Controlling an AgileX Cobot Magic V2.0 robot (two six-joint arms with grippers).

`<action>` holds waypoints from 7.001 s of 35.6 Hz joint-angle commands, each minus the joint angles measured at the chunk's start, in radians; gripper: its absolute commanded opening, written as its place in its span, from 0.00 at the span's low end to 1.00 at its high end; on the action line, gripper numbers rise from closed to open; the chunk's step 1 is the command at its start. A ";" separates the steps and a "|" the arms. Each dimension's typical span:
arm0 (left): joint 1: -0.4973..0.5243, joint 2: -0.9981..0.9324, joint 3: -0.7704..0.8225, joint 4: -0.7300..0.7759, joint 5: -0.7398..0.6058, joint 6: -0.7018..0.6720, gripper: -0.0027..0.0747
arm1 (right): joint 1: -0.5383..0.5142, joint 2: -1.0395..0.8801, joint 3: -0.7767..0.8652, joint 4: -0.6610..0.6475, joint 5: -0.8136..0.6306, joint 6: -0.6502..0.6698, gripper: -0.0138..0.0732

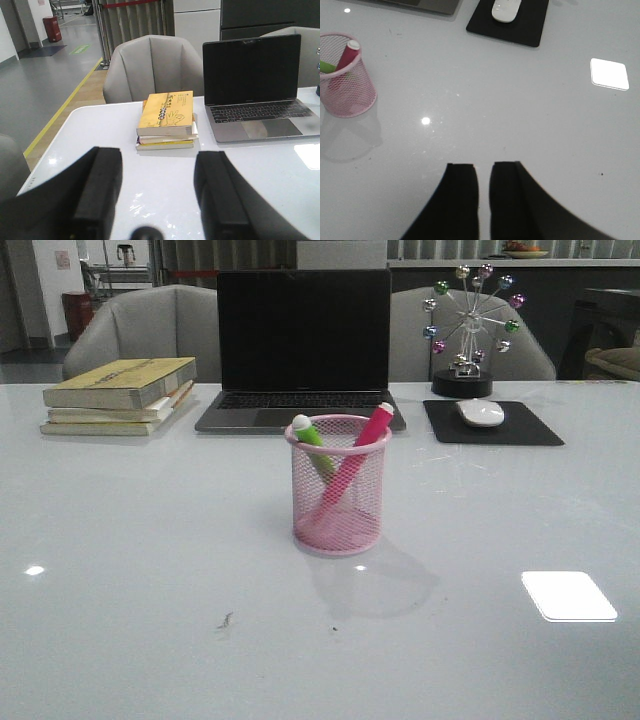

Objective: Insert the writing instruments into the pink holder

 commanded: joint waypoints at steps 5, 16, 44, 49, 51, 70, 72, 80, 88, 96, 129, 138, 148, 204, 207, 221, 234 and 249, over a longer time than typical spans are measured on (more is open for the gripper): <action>0.000 0.004 -0.030 -0.004 -0.091 -0.001 0.54 | 0.002 -0.001 -0.027 -0.001 -0.068 -0.002 0.22; 0.000 0.004 -0.030 -0.004 -0.091 -0.001 0.54 | 0.002 -0.001 -0.027 0.040 -0.078 -0.002 0.22; 0.000 0.004 -0.030 -0.004 -0.091 -0.001 0.54 | 0.002 -0.039 -0.027 0.014 -0.110 -0.002 0.22; 0.000 0.004 -0.030 -0.004 -0.091 -0.001 0.54 | 0.002 -0.140 -0.027 0.005 -0.221 -0.002 0.22; 0.000 0.004 -0.030 -0.004 -0.091 -0.001 0.54 | 0.002 -0.182 -0.022 -0.017 -0.257 -0.002 0.22; 0.000 0.006 -0.030 -0.004 -0.091 -0.001 0.54 | 0.000 -0.615 0.316 -0.100 -0.644 0.009 0.22; 0.000 0.006 -0.030 -0.004 -0.091 -0.001 0.54 | 0.000 -0.618 0.354 -0.100 -0.679 0.021 0.22; 0.000 0.006 -0.030 -0.004 -0.091 -0.001 0.54 | 0.000 -0.624 0.508 -0.100 -0.734 0.121 0.22; 0.000 0.006 -0.030 -0.004 -0.091 -0.001 0.54 | 0.000 -0.624 0.629 -0.100 -0.745 0.123 0.22; 0.000 0.006 -0.030 -0.004 -0.091 -0.001 0.54 | 0.000 -0.624 0.628 -0.100 -0.596 0.123 0.22; 0.000 0.006 -0.030 -0.004 -0.091 -0.001 0.54 | 0.000 -0.624 0.628 -0.099 -0.523 0.123 0.22; 0.000 -0.024 -0.015 0.008 -0.090 -0.001 0.54 | 0.000 -0.624 0.628 -0.099 -0.523 0.123 0.22; 0.000 -0.252 0.086 0.066 -0.115 -0.001 0.54 | 0.000 -0.624 0.628 -0.099 -0.523 0.123 0.22; 0.000 -0.512 0.600 0.042 -0.223 -0.001 0.42 | 0.000 -0.624 0.628 -0.099 -0.523 0.123 0.22; 0.000 -0.512 0.600 0.037 -0.184 -0.001 0.40 | 0.000 -0.624 0.628 -0.099 -0.523 0.123 0.22; 0.000 -0.512 0.600 0.031 -0.171 -0.001 0.16 | 0.000 -0.624 0.628 -0.099 -0.523 0.123 0.22; 0.000 -0.512 0.600 0.028 -0.255 -0.077 0.15 | 0.000 -0.624 0.628 -0.099 -0.523 0.123 0.22; 0.000 -0.512 0.600 0.028 -0.256 -0.089 0.15 | 0.000 -0.624 0.628 -0.099 -0.523 0.123 0.22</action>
